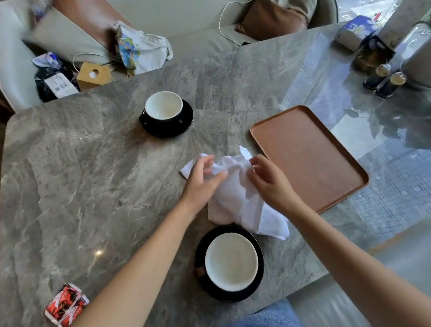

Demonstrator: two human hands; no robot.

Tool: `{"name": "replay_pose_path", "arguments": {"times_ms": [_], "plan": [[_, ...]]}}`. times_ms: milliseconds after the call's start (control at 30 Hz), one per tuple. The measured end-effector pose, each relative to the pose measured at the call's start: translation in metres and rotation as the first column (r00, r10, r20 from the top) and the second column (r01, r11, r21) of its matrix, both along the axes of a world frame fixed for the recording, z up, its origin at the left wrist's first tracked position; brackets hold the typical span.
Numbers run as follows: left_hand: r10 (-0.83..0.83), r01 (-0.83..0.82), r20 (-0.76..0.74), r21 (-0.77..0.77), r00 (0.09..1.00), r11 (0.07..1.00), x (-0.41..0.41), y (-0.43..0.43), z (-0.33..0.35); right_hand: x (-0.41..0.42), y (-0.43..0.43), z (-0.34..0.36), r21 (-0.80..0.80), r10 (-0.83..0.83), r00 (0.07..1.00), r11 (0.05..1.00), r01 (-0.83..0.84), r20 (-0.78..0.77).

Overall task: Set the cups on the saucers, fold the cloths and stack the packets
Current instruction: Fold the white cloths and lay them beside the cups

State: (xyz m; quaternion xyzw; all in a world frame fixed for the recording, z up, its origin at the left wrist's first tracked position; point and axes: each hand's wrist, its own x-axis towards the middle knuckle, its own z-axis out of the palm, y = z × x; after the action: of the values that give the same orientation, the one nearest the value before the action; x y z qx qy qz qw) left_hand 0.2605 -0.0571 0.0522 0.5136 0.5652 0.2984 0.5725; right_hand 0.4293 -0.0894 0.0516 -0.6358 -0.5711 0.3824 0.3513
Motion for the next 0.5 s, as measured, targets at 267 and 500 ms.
{"name": "replay_pose_path", "arguments": {"times_ms": [267,500], "plan": [[-0.484,0.481,0.147,0.057,0.863,0.875,-0.016,0.019,0.091,-0.006,0.017,0.106,0.051,0.35,0.891,0.935,-0.351,-0.287],[-0.375,0.35,0.168,0.161,0.912,0.923,-0.063,0.022,0.121,0.0,0.024,0.155,-0.001,0.481,0.865,0.874,-0.487,-0.141]]}}
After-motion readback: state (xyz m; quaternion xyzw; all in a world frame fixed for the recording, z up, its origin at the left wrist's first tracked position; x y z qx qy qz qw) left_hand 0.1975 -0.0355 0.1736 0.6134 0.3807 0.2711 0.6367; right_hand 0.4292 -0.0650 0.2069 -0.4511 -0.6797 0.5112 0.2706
